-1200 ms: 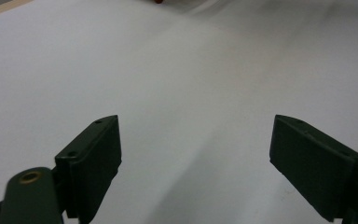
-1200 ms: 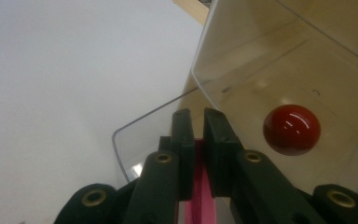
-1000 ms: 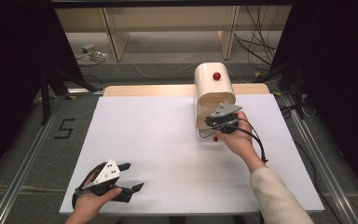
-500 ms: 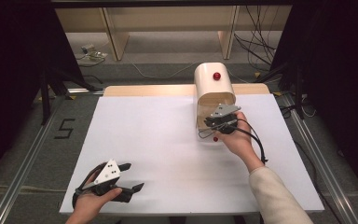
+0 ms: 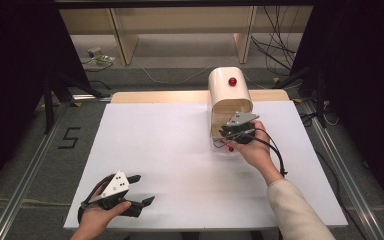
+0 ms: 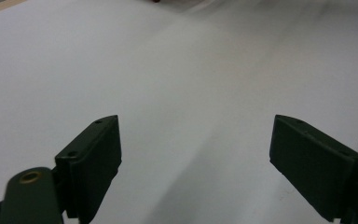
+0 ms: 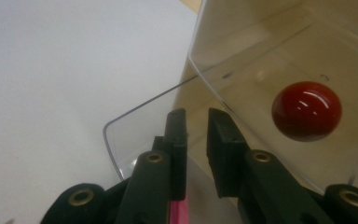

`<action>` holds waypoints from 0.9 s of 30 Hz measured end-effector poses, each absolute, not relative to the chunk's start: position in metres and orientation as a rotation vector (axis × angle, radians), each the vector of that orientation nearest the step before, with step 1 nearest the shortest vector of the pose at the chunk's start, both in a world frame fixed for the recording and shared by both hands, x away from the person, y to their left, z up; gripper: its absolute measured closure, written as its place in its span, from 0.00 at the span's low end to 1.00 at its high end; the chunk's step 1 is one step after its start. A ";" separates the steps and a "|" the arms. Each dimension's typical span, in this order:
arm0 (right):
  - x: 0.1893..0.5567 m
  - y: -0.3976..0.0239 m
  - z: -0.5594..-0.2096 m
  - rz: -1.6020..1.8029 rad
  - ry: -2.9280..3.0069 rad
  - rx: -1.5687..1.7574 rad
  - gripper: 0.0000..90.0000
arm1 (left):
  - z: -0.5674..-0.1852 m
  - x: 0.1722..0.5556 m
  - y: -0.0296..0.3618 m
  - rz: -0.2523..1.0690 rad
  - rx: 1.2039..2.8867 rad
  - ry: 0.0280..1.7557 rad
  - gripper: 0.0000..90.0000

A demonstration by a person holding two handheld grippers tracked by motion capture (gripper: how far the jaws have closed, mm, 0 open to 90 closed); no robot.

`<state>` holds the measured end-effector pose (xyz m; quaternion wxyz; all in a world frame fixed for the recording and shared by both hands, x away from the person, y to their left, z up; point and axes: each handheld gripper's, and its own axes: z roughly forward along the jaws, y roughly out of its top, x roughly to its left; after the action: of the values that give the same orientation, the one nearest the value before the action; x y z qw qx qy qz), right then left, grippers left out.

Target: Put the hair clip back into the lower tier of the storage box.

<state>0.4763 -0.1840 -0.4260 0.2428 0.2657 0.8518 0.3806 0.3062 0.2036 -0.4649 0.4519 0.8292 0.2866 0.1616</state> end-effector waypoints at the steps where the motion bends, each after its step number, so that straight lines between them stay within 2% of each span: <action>1: 0.476 -0.184 -0.426 1.037 2.329 0.731 0.87 | -0.465 0.306 0.204 0.400 2.048 0.708 0.18; 27: 0.456 -0.186 -0.431 1.176 2.284 0.904 0.69 | -0.465 0.306 0.203 0.398 2.047 0.708 0.18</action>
<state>0.4564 -0.1862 -0.4310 0.2075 0.3248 0.8203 0.4226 0.3061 0.2034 -0.4650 0.4527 0.8288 0.2868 0.1611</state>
